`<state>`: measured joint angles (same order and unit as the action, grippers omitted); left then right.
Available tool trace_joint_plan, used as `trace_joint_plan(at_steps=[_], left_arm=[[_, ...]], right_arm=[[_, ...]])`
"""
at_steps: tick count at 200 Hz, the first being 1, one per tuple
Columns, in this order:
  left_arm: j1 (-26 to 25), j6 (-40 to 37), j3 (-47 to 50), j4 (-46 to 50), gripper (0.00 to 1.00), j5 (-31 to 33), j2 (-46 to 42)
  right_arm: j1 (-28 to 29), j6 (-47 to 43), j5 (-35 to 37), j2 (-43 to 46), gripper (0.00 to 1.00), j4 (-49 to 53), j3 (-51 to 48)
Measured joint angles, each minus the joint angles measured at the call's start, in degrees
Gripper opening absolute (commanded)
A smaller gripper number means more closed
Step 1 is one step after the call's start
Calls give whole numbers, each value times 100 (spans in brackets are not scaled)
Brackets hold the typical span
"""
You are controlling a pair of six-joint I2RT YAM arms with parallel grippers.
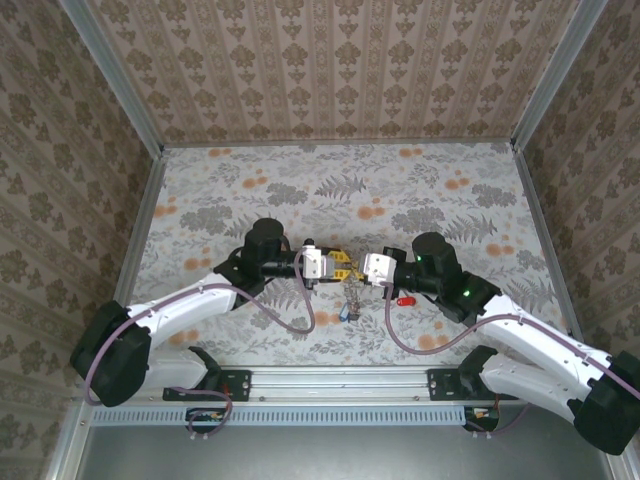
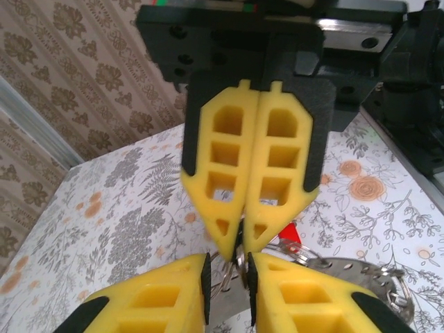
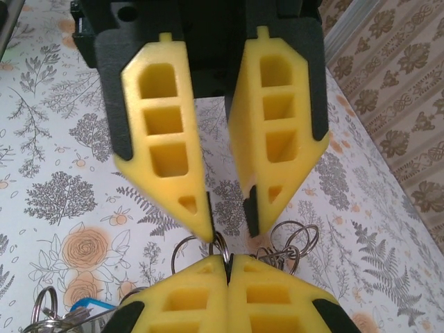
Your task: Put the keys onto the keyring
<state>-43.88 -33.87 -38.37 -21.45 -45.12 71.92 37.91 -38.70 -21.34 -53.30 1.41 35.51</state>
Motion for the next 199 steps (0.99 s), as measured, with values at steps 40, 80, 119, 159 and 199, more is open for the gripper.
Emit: trace_joint_plan(at_steps=[40, 80, 119, 159, 199], left_arm=[[122, -48, 2, 260, 24, 136, -111], [122, -48, 2, 330, 24, 138, -116], [114, -46, 2, 328, 25, 81, -116], [70, -24, 2, 323, 25, 9, -105], [31, 20, 0, 297, 25, 9, -15]], right_arm=[[0, 0, -9, 35, 0, -2, -2], [0, 15, -9, 35, 0, -22, -2], [2, 17, -7, 33, 0, -144, -2], [0, 33, -7, 33, 0, -153, -2], [0, 125, -28, 24, 0, -190, -2]])
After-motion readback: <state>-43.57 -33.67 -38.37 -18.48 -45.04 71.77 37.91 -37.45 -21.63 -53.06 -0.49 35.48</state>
